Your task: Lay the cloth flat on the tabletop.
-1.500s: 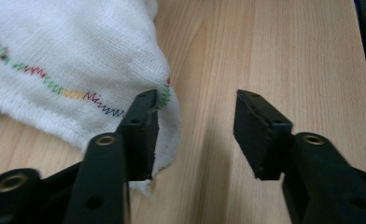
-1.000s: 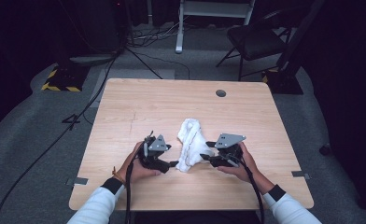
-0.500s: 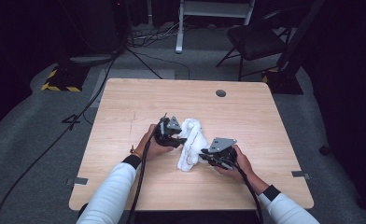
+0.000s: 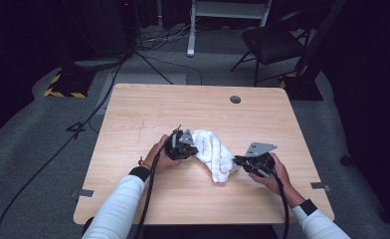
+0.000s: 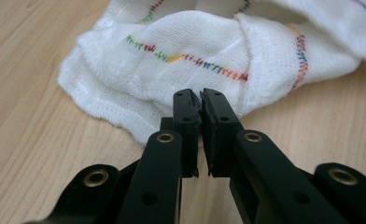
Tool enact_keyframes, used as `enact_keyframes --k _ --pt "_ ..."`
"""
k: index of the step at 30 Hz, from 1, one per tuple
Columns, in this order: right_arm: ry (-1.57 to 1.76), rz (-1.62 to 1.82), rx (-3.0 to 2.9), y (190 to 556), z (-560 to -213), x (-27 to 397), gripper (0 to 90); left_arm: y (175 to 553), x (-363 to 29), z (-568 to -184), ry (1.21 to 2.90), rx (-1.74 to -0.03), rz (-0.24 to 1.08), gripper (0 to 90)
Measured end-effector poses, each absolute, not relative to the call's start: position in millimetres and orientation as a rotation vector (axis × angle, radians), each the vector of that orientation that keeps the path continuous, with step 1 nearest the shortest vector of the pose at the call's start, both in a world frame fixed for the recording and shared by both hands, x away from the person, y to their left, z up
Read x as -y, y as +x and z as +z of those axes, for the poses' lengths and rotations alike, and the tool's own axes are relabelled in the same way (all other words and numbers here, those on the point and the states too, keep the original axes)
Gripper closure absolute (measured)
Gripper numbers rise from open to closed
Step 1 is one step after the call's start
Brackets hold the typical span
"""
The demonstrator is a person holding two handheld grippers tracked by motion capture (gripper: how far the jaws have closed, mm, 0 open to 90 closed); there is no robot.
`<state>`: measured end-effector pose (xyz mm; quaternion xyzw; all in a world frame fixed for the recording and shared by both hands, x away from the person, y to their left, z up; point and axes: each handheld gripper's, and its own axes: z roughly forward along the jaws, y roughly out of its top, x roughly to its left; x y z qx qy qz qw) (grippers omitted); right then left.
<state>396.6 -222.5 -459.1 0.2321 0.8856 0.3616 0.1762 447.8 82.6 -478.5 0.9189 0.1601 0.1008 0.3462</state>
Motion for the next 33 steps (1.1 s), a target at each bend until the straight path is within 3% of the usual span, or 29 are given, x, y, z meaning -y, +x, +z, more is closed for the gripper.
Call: enact_keyframes --k 10,16,17,18,25,27,31,32,33 --pt "0.781 0.987 -2.454 400.5 -461.7 253.8 79.5 425.2 -81.8 -477.6 2.410 -0.402 0.273 83.7" --pt "0.755 1.070 -2.416 395.4 -452.0 248.3 64.6 411.6 -77.3 -471.7 2.370 -0.409 0.287 57.9" --pt "0.739 1.094 -2.424 393.8 -450.4 245.1 62.8 409.0 -75.2 -469.6 2.357 -0.418 0.281 57.9" --pt "0.695 1.147 -2.443 389.0 -447.2 238.0 59.4 407.1 -73.8 -468.5 2.346 -0.414 0.263 50.7" --pt "0.559 1.144 -2.526 376.7 -451.0 208.7 54.8 393.8 -44.0 -468.2 2.355 -0.313 0.230 37.6" --pt "0.522 1.094 -2.574 376.0 -460.4 196.8 51.6 394.1 -37.0 -474.2 2.378 -0.316 0.210 40.7" --pt "0.505 0.994 -2.613 377.9 -473.4 188.9 49.8 396.9 -37.7 -481.3 2.411 -0.311 0.241 63.5" --pt "0.512 0.970 -2.621 379.1 -477.5 188.1 50.1 397.9 -39.7 -481.1 2.407 -0.312 0.236 63.5" --pt "0.522 0.950 -2.629 381.4 -481.8 189.1 56.7 398.7 -41.4 -481.2 2.408 -0.309 0.239 75.2"
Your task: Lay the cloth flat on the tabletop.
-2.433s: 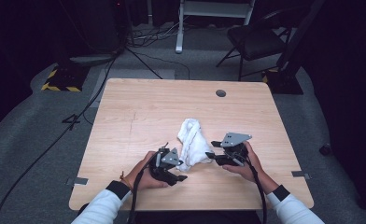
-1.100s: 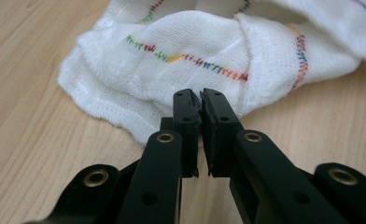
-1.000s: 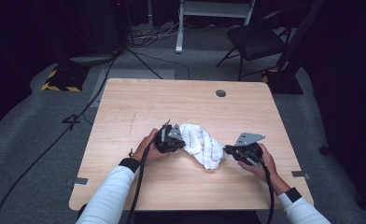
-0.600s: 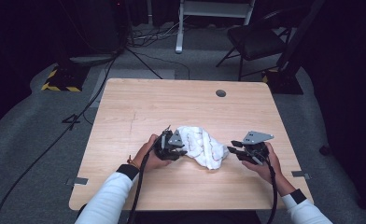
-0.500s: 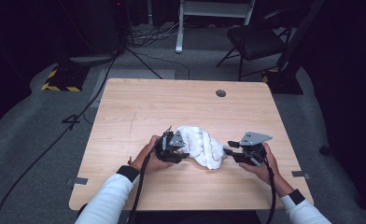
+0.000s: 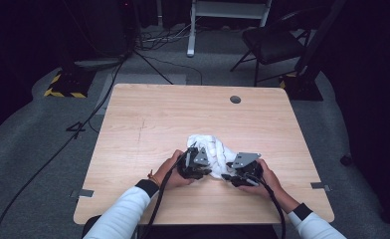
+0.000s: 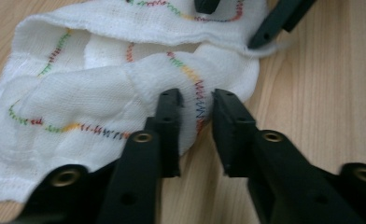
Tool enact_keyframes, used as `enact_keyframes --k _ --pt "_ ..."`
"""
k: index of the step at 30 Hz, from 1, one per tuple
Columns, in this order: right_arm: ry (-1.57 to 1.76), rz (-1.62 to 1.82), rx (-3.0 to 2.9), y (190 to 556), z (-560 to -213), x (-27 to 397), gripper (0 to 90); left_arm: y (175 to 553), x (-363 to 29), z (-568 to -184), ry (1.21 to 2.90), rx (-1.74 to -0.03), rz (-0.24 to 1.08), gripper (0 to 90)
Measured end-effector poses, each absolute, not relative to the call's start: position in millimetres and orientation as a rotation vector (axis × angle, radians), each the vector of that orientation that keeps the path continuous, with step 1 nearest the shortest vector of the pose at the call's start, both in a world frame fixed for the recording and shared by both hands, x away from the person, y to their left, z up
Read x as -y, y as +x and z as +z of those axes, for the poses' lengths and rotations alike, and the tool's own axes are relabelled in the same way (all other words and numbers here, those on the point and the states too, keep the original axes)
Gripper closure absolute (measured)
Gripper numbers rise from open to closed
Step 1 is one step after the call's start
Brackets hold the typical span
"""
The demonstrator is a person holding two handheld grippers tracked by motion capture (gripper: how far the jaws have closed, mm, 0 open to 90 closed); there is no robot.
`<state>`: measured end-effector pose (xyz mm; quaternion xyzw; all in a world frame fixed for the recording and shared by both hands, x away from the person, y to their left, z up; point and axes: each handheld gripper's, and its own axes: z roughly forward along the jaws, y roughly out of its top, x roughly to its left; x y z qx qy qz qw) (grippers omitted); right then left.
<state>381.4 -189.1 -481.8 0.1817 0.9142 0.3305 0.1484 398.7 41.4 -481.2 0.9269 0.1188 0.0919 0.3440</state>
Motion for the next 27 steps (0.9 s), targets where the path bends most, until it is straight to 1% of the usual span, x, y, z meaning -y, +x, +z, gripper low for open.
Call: enact_keyframes --k 1,2,3,4,5,7,11,12,18,27 --pt "0.522 0.950 -2.629 381.4 -481.8 189.1 56.7 399.5 -42.8 -481.2 2.419 -0.301 0.241 75.2" --pt "0.523 0.955 -2.632 382.3 -480.3 192.1 69.6 400.0 -44.4 -481.9 2.425 -0.289 0.229 81.4" --pt "0.520 0.957 -2.635 382.1 -479.6 193.5 74.1 400.0 -44.4 -481.9 2.425 -0.289 0.229 83.8" --pt "0.510 0.955 -2.638 381.9 -478.8 194.9 76.8 399.3 -45.0 -481.2 2.430 -0.273 0.231 85.2" --pt "0.510 0.955 -2.638 381.9 -478.8 194.9 76.8 399.3 -45.0 -481.2 2.430 -0.273 0.231 85.7" --pt "0.500 0.953 -2.626 380.5 -473.2 199.8 82.8 398.2 -46.1 -479.1 2.429 -0.267 0.228 86.3" --pt "0.540 1.000 -2.585 380.8 -464.3 211.1 85.2 394.7 -53.5 -471.0 2.415 -0.247 0.234 86.9" --pt "0.591 1.050 -2.563 383.2 -459.2 221.1 85.9 393.9 -58.3 -469.5 2.412 -0.263 0.234 87.1" --pt "0.695 1.034 -2.454 390.7 -447.3 247.2 86.9 383.8 -69.7 -467.3 2.416 -0.262 0.237 87.2" --pt "0.945 0.985 -2.350 408.7 -453.0 287.0 87.1 371.6 -80.7 -468.6 2.426 -0.292 0.201 87.1"
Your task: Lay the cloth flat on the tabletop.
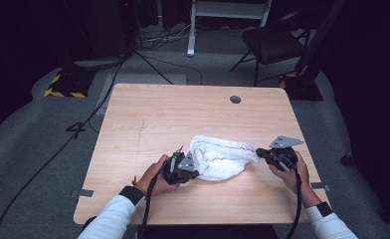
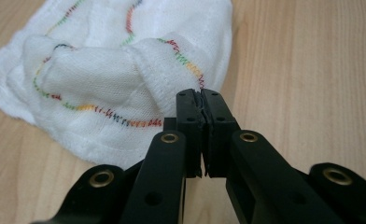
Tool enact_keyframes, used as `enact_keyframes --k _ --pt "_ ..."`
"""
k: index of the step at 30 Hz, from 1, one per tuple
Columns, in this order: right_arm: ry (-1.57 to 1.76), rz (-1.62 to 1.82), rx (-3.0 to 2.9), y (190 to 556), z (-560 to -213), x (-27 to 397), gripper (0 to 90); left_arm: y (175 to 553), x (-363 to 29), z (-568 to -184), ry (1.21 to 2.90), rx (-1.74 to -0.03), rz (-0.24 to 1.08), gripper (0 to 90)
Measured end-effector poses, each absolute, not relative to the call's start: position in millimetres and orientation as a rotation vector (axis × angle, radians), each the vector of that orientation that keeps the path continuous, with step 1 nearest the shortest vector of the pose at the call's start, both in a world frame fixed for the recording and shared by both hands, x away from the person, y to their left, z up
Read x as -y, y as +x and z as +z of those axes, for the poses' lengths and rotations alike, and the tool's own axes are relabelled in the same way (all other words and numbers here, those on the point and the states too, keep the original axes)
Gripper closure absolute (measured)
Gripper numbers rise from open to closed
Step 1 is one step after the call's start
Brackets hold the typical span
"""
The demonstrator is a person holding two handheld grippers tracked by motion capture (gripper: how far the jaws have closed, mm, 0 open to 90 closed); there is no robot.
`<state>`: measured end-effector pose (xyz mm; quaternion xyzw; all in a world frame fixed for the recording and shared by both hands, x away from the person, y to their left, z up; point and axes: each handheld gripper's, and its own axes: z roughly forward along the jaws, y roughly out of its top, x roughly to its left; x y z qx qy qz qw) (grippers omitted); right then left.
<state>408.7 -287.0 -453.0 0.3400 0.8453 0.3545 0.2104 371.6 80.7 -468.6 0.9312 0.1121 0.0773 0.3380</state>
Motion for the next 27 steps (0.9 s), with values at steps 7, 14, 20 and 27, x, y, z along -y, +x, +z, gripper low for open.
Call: enact_keyframes --k 7,14,20,27 --pt "1.016 0.935 -2.333 415.0 -461.8 298.9 87.1 356.7 -91.9 -472.6 2.424 -0.317 0.195 86.0" --pt "1.035 0.880 -2.312 419.6 -468.3 301.0 84.2 346.9 -103.4 -470.9 2.402 -0.360 0.226 76.1" --pt "1.016 0.873 -2.302 419.4 -467.7 302.0 78.4 360.7 -109.7 -464.4 2.319 -0.473 0.260 61.9" --pt "0.958 0.964 -2.308 417.8 -462.9 293.9 65.9 385.4 -107.3 -464.2 2.255 -0.604 0.305 46.8"
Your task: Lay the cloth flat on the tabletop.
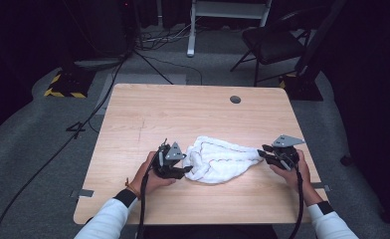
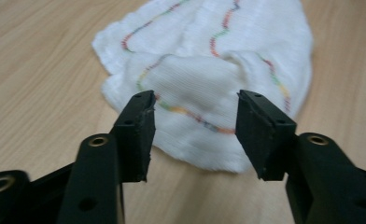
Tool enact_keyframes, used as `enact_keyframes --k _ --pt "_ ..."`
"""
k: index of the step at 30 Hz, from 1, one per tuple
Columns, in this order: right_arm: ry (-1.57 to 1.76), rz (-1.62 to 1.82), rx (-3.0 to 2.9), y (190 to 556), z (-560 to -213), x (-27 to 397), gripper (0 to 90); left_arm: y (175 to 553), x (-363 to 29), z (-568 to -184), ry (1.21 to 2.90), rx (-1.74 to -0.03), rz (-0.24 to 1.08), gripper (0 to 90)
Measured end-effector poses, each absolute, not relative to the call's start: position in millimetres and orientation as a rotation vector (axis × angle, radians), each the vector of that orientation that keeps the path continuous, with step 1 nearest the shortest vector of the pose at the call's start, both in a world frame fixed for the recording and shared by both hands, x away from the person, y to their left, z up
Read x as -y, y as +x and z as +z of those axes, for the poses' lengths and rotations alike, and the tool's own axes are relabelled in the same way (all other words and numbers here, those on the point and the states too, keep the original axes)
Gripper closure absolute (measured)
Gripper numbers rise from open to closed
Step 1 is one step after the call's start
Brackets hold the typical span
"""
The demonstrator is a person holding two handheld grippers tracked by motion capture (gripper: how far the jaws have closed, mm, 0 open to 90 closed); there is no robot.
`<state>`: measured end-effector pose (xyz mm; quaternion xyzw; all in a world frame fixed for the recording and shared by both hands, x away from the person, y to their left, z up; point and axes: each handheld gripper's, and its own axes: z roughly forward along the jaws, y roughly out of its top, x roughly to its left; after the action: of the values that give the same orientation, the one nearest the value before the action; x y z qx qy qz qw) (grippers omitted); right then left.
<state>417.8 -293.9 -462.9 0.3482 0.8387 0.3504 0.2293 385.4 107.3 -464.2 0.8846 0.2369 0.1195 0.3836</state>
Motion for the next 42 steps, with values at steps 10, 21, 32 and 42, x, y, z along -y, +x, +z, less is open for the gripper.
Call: enact_keyframes --k 10,21,32,42 --pt "0.938 0.960 -2.387 438.5 -474.2 281.4 63.3 419.4 -85.7 -472.0 2.312 -0.589 0.320 56.8" --pt "1.065 0.895 -2.412 449.8 -487.4 292.4 65.8 407.1 -93.5 -474.4 2.412 -0.456 0.234 90.0" --pt "1.083 0.895 -2.408 449.7 -487.7 294.6 64.7 408.3 -98.5 -467.9 2.322 -0.512 0.266 82.3" --pt "1.072 0.876 -2.409 448.3 -487.0 296.5 62.8 426.2 -77.2 -474.7 2.328 -0.615 0.269 42.0"
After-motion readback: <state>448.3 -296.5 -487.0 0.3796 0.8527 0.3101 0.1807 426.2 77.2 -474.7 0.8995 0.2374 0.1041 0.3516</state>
